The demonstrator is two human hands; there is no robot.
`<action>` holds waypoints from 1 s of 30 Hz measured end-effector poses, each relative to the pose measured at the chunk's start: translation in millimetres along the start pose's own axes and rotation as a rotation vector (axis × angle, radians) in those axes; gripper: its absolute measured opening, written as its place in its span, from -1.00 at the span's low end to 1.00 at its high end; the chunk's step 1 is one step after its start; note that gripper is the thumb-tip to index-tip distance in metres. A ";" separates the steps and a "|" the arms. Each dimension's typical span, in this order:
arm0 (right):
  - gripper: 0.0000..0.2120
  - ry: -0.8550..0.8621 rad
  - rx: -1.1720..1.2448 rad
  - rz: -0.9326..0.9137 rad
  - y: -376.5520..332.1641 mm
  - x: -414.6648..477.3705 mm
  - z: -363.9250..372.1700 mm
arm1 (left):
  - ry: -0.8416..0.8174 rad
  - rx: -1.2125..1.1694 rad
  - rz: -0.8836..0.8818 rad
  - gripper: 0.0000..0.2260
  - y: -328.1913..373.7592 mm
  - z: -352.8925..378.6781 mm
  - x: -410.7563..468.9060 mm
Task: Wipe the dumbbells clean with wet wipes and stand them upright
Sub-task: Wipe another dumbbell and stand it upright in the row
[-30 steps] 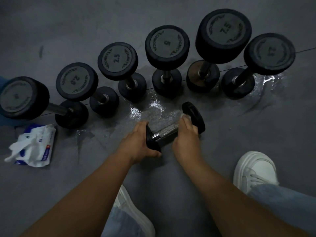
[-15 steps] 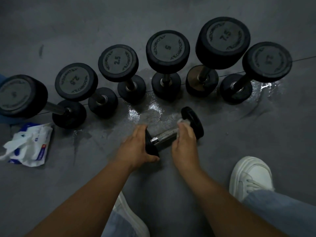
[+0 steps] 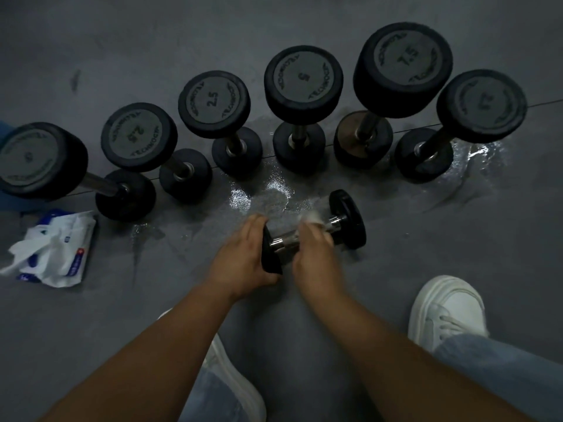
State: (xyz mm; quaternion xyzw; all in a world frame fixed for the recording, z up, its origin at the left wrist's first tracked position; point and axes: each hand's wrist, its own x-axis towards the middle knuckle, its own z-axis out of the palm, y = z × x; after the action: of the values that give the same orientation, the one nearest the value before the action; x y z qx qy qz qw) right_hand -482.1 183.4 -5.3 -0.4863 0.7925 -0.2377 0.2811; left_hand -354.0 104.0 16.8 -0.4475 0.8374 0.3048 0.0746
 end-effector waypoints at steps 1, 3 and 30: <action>-0.50 -0.004 -0.022 0.034 0.1 1.8 3.2 | 0.002 -0.012 0.001 0.02 -0.3 0.2 0.1; -0.56 -0.147 -0.021 -0.078 -6.0 1.5 9.5 | 0.003 -0.046 0.005 0.01 0.4 0.6 1.2; -0.52 -0.119 0.245 0.445 -17.4 24.2 -34.1 | -0.247 -0.066 0.026 0.08 -11.4 -19.6 34.3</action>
State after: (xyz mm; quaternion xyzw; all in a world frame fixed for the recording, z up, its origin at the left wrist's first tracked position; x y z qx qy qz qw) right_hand -503.1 157.8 25.7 -0.2756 0.8274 -0.2351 0.4291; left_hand -362.2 63.8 13.8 -0.3980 0.8170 0.3861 0.1583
